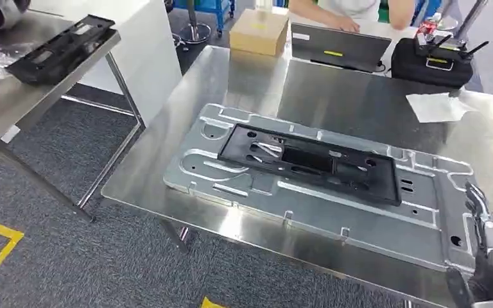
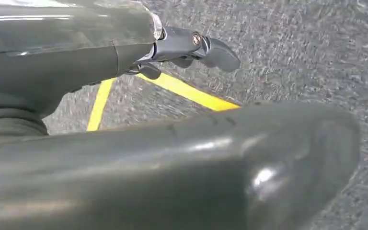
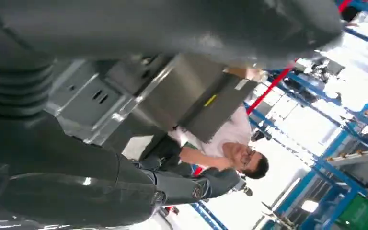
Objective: Take the parts from the cabinet and place them on the table.
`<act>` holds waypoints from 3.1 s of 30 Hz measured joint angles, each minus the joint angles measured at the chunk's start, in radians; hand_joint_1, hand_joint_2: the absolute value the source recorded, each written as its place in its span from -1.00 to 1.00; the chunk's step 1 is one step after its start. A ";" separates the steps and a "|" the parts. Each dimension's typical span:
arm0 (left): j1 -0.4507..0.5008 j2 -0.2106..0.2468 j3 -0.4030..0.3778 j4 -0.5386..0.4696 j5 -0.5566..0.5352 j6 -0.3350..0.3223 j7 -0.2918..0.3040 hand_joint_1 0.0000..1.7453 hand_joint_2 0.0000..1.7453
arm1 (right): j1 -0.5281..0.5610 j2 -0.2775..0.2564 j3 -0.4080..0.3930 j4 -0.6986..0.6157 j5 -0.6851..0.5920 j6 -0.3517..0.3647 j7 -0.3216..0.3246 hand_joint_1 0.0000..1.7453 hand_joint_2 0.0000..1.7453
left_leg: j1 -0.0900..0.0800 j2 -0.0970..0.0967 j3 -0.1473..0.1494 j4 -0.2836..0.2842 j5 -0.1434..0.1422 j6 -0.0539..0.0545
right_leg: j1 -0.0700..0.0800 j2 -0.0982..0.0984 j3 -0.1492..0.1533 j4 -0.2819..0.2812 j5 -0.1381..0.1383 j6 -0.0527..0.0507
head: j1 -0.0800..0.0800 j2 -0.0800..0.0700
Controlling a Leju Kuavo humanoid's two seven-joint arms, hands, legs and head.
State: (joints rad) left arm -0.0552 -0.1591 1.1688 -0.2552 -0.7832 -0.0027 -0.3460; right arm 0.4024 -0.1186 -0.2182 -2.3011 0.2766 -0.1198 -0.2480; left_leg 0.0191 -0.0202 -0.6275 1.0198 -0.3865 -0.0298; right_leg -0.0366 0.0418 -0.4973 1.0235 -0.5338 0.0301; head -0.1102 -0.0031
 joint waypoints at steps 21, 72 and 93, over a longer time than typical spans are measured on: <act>0.006 -0.010 0.024 0.000 0.017 0.018 0.000 -1.00 -1.00 | 0.052 0.125 -0.111 0.037 0.030 0.092 0.006 -1.00 -1.00 | -0.025 0.032 0.133 -0.067 -0.074 0.069 | 0.020 -0.049 -0.184 0.216 -0.085 -0.001 | 0.000 0.000; 0.024 -0.048 0.100 -0.002 -0.040 0.070 0.030 -1.00 -1.00 | -0.342 0.040 0.541 1.614 0.404 -0.192 0.320 -1.00 -1.00 | -0.021 0.042 0.045 0.062 -0.064 0.022 | 0.027 -0.123 0.028 -0.032 -0.007 -0.059 | -0.002 0.000; 0.023 -0.018 0.070 0.019 -0.106 0.144 0.025 -1.00 -1.00 | -0.392 0.083 0.329 2.098 0.154 0.149 0.291 -1.00 -1.00 | -0.030 -0.070 0.056 -0.002 -0.068 0.035 | 0.015 -0.029 -0.026 -0.006 0.027 -0.050 | -0.002 0.000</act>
State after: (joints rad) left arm -0.0320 -0.1770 1.2386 -0.2365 -0.8889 0.1415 -0.3212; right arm 0.0108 -0.0351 0.1106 -0.2029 0.4311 0.0294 0.0435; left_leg -0.0107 -0.0900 -0.5718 1.0180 -0.4546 0.0051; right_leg -0.0213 0.0125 -0.5234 1.0171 -0.5070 -0.0197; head -0.1125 -0.0031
